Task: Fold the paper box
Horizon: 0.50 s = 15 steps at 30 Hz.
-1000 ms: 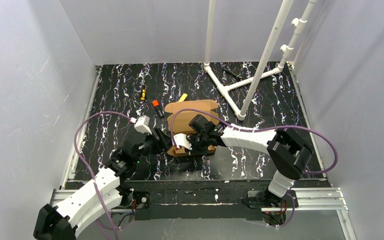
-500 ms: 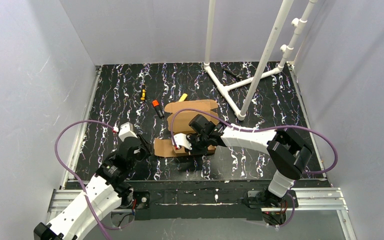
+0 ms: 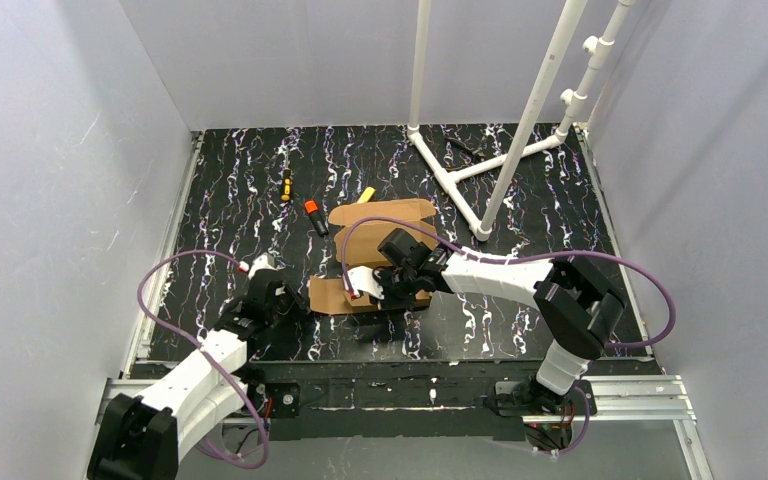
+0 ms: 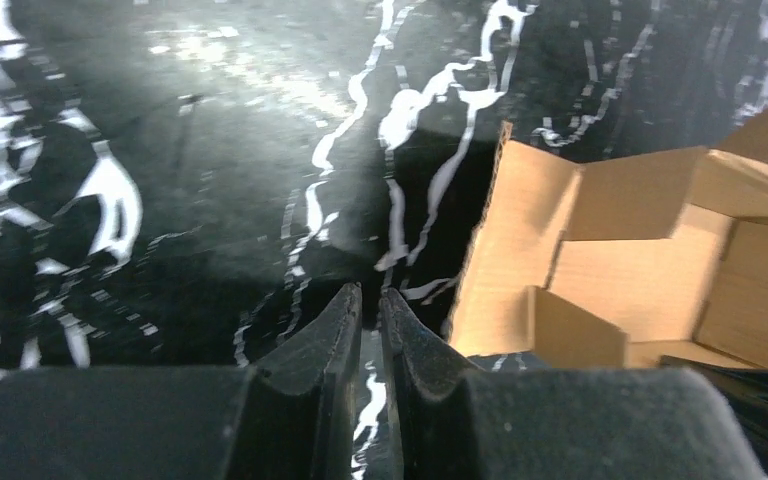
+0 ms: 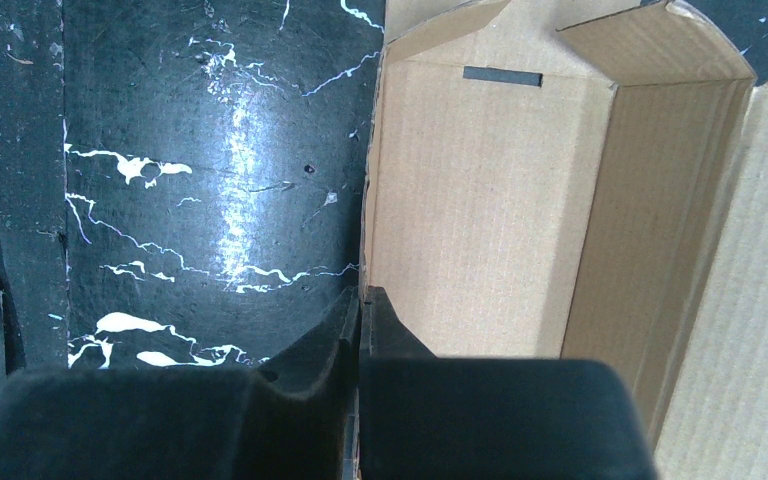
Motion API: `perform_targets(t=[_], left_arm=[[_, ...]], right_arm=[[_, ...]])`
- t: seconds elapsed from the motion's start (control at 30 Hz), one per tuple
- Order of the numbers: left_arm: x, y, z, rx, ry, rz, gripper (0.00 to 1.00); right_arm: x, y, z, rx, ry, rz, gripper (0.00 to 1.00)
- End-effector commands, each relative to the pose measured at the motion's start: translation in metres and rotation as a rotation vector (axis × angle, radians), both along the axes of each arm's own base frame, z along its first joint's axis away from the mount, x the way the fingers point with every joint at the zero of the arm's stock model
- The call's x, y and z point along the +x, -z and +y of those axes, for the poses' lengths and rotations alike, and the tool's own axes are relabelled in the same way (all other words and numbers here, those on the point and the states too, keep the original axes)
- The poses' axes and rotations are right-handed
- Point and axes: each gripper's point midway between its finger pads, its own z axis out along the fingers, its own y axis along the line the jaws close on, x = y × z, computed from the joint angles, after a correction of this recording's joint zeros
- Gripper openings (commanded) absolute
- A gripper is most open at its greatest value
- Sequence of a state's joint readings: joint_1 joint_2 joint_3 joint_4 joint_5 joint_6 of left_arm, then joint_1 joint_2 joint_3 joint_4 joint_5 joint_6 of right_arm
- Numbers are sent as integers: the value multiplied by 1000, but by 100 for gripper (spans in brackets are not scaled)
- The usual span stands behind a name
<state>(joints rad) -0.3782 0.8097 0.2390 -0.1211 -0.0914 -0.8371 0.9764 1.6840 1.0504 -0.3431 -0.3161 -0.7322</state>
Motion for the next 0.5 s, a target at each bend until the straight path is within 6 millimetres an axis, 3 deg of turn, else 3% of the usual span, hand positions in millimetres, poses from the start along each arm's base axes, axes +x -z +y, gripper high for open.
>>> perform_targets(t=[0.0, 0.47], left_arm=[[17, -16, -35, -171, 108, -81, 13], [25, -38, -69, -351, 244, -151, 19]], right_arm=[[0, -1, 2, 10, 7, 11, 6], [-1, -1, 3, 14, 3, 18, 6]])
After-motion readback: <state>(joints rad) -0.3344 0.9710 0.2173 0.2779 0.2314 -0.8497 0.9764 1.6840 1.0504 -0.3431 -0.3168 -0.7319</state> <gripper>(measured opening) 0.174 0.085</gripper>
